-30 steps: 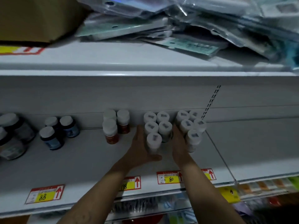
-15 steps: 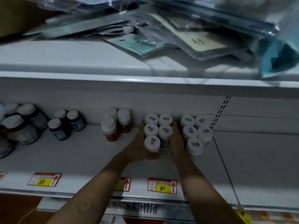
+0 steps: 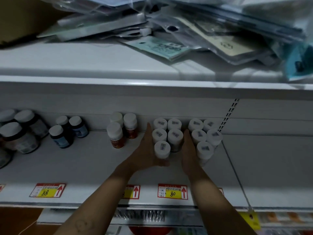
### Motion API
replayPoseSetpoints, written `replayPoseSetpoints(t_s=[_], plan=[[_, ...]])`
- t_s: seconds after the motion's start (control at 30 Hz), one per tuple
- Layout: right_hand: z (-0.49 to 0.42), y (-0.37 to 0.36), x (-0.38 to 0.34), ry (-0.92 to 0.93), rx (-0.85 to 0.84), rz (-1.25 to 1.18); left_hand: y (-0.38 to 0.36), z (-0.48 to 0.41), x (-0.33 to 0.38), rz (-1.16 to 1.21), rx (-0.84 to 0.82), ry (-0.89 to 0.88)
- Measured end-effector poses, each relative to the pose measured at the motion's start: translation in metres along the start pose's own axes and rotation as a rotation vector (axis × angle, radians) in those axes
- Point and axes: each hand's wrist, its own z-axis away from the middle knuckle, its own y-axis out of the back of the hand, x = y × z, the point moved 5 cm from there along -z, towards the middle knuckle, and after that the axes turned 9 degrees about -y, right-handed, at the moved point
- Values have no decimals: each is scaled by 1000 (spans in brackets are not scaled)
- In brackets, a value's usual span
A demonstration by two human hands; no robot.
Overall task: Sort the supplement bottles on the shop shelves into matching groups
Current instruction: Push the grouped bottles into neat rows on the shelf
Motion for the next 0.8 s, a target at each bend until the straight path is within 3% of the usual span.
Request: replayPoseSetpoints(t_s=[0.2,0.37,0.47,0.6,0.7,0.8], plan=[[25,3,19,124,14,73,9,9,30,-79,83,-155],[59,30,21,73,69,58,-5,22,79,-26,132,-271],[69,66,-3,246,257,-42,-40,28,92,58,112,-253],[53,116,-32,311,424,-94,-85,22,101,-1,44,-269],[24,137,-33,273,369,-42,-104,5,93,-2,84,-206],[2,142,-29,213,206,-24,-120,-14,80,-21,133,-83]])
